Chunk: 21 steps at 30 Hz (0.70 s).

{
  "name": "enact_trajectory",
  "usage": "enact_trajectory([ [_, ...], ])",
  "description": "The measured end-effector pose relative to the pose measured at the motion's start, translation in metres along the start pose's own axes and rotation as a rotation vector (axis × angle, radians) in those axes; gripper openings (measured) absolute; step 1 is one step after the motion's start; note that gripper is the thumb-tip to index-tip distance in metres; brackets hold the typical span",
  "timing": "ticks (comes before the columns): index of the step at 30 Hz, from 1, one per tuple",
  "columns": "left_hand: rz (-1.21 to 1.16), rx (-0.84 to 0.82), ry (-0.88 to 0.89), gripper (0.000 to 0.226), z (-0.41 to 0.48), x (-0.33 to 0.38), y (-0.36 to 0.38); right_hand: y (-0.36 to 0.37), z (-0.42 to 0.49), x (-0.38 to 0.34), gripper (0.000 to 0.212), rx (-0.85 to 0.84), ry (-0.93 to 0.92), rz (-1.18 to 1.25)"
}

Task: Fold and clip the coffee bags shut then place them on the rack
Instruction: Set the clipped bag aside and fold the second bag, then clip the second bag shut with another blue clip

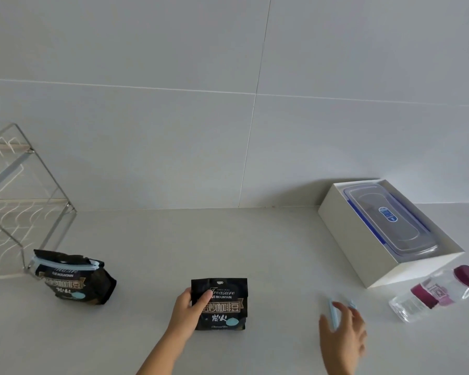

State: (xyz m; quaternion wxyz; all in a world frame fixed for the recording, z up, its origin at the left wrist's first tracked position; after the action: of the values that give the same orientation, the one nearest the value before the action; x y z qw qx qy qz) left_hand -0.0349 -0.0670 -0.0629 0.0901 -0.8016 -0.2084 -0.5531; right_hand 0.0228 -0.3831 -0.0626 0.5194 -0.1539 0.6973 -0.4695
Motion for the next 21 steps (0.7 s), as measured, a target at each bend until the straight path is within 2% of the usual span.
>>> enact_trajectory([
  [3,-0.002,0.006,-0.004,0.017,0.004,-0.001,0.001,-0.013,0.001,0.029,0.046,-0.024,0.105,-0.015],
  [8,-0.01,0.019,-0.005,0.018,0.009,-0.002,0.001,-0.012,0.001,0.044,0.038,-0.069,-0.025,-0.093],
  [11,-0.007,0.014,-0.012,0.019,0.01,-0.003,0.0,-0.004,0.009,0.043,0.031,-0.134,-0.081,-0.037],
  [18,0.005,0.002,-0.023,0.017,0.01,-0.003,0.0,0.017,0.009,-0.032,0.021,-0.423,-0.253,0.29],
  [21,0.016,0.004,-0.018,0.017,0.01,-0.003,-0.001,0.017,0.004,-0.075,0.023,-0.535,-0.395,0.315],
])
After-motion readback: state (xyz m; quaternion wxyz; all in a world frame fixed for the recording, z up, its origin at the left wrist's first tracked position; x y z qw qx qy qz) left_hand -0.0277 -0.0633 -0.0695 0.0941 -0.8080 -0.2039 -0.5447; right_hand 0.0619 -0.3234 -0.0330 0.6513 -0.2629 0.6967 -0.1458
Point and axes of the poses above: each hand's wrist, its own z-axis towards the middle knuckle, its own y-axis out of the palm, x = y × z, the point moved 3 cm from there along z, towards the middle knuckle, and after that the axes turned 7 degrees about -z, right-handed, at the moved point
